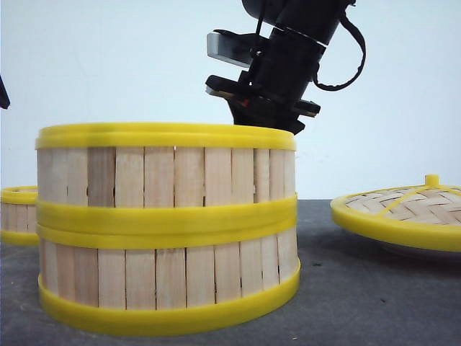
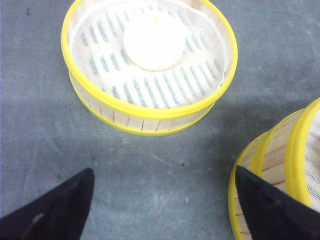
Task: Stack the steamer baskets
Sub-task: 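Open the right gripper and raise it away from the stack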
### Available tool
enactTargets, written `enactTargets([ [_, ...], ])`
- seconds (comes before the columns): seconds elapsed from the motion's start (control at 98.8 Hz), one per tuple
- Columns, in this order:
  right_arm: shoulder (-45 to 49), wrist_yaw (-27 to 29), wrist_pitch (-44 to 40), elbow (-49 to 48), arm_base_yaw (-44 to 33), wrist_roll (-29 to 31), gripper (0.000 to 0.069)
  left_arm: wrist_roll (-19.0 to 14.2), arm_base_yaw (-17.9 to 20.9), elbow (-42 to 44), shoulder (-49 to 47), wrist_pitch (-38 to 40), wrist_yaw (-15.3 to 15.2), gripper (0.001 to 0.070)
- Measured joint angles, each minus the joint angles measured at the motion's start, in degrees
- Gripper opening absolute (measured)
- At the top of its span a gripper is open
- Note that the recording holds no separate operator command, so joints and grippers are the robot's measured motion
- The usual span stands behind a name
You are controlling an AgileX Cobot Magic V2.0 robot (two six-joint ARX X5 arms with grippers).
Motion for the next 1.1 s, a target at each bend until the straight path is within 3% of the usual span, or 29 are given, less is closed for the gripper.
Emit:
enactTargets([
  [0.132,0.0,0.0,0.5,0.0,0.0,0.2,0.0339,0.0,0.0,0.0,0.0,0.0,0.0,0.0550],
  [0.243,0.0,0.0,1.2,0.1,-0.1,0.4,0.0406,0.0,0.0,0.0,0.0,0.0,0.0,0.0550],
  [0.445,-4.4,0.0,-1.8,0.5,-0.9,0.9,0.0421,0.0,0.4,0.0,0.1,1.8,0.0,0.0550],
  [0.587,-13.2,0.0,-5.8,1.4,-1.2,1.3,0.0421,0.0,3.3,1.8,3.2,3.0,0.0,0.0550],
  [0.871,-30.1,2.2,-17.0,1.7,-1.2,1.5,0.0421,0.0,10.3,13.9,20.1,5.3,0.0,0.0550],
  [1.104,-36.4,7.3,-24.0,1.7,-1.2,1.5,0.0421,0.0,11.4,24.3,36.7,4.8,0.0,0.0550],
])
